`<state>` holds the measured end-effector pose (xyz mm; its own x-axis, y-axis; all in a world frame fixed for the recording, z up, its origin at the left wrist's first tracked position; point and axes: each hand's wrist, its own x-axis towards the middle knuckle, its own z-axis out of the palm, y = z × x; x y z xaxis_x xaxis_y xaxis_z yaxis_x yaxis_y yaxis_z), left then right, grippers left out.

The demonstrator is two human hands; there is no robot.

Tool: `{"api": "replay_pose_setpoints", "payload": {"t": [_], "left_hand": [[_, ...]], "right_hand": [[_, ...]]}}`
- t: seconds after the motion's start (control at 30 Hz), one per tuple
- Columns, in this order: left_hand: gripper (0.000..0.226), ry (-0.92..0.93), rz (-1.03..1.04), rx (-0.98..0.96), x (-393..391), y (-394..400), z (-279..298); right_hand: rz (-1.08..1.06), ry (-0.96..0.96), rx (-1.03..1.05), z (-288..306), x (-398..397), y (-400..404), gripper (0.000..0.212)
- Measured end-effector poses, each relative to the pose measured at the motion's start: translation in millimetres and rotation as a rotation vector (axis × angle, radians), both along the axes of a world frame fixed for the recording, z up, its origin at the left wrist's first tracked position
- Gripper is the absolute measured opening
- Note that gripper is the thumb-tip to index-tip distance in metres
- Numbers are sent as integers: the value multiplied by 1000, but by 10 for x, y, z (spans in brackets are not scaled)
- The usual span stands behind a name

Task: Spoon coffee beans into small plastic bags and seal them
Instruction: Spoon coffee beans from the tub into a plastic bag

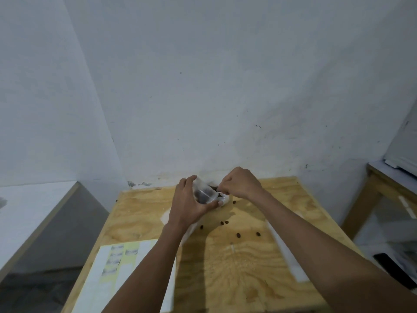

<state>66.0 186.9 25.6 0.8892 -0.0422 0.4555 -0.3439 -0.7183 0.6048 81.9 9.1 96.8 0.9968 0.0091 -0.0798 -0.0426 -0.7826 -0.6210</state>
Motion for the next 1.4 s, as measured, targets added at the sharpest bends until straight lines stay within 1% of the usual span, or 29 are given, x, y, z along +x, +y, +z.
{"api": "replay_pose_setpoints", "payload": {"t": [0.07, 0.17, 0.23, 0.33, 0.47, 0.57, 0.67, 0.77, 0.83, 1.07, 1.13, 1.17, 1.2, 1.23, 1.27, 1.3, 1.33, 1.4], "left_hand": [[108, -6, -6, -6, -20, -38, -11], [113, -1, 4, -10, -41, -42, -16], [113, -2, 17, -16, -51, -23, -9], [104, -21, 22, -31, -59, 12, 6], [111, -13, 56, -80, -25, 76, -15], [112, -34, 71, -148, -30, 92, -8], [111, -55, 84, -218, -69, 91, -1], [107, -97, 86, -271, -91, 105, -15], [104, -130, 85, -274, -92, 114, -26], [101, -159, 88, -283, -43, 123, -65], [102, -157, 94, -300, -16, 124, -74], [102, -154, 102, -309, 2, 123, -74], [102, -145, 110, -321, 14, 119, -69], [103, -133, 116, -334, 26, 114, -61], [104, -122, 122, -342, 34, 109, -53], [105, -121, 126, -339, 39, 103, -43], [105, -126, 128, -329, 39, 94, -27], [103, -130, 126, -318, 38, 68, 21]], "right_hand": [[43, -73, -115, 24, -96, 65, 18], [85, -198, -232, 102, -216, 116, 21], [99, -275, -295, 149, -243, 106, 22], [106, -342, -293, 196, -251, 52, 24], [44, -406, -238, 205, -229, -47, 25], [-81, -386, -146, 136, -167, -121, 23], [-154, -297, -152, 11, -101, -173, 21], [-140, -177, -208, -196, -51, -126, 20], [-137, -137, -214, -339, -31, -53, 19], [-137, -160, -262, -598, 134, 124, 19], [-134, -251, -179, -588, 156, 117, 19], [-111, -307, -74, -548, 148, 113, 18], [-71, -341, 84, -477, 134, 113, 16], [-19, -320, 278, -374, 115, 117, 12], [44, -237, 465, -259, 89, 132, 10], [107, -147, 591, -160, 61, 149, 9], [173, -92, 638, -78, 37, 167, 10], [255, -64, 581, 24, 1, 212, 10]]}}
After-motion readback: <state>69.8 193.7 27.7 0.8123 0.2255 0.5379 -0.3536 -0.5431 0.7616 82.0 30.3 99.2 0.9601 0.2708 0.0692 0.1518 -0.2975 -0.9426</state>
